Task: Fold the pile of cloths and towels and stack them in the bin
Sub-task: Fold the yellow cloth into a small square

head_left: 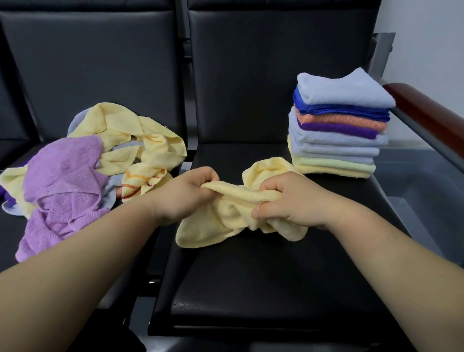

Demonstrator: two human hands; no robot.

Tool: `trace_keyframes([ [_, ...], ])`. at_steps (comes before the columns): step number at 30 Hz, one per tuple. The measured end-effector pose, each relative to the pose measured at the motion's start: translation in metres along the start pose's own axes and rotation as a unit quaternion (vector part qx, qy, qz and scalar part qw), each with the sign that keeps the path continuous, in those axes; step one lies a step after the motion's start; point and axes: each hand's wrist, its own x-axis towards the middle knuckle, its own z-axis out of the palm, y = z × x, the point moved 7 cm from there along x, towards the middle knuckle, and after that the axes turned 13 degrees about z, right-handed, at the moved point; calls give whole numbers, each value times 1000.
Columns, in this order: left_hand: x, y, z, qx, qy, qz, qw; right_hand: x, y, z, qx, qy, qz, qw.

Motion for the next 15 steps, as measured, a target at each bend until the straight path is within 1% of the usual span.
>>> trace_keyframes([
  [3,4,8,2,-158,10,6,987,-1,0,-1,21,-10,-1,1000],
  [4,5,13,3,-185,-1,12,983,-2,-1,-4,21,-6,-7,1000],
  [5,5,17,3,-172,-20,20,985,-2,-2,-7,9,5,-13,1000],
  [7,2,24,10,-49,-90,33,994,0,-6,-14,-38,38,-24,998],
  [8,-1,23,14,11,-124,37,992,1,-9,-17,-51,59,-31,996],
  [9,-3,21,17,42,-143,41,988,0,-12,-20,-50,74,-36,995],
  [10,-3,20,17,45,-141,40,988,-1,-14,-22,-43,76,-34,996],
  [11,-3,19,15,25,-125,41,991,-1,-15,-22,-36,70,-32,996],
  [13,-2,20,4,-62,-69,37,995,-4,-12,-16,-40,25,-15,999],
  [15,0,21,-4,-138,-31,42,989,-5,-5,-6,-73,-21,23,997],
])
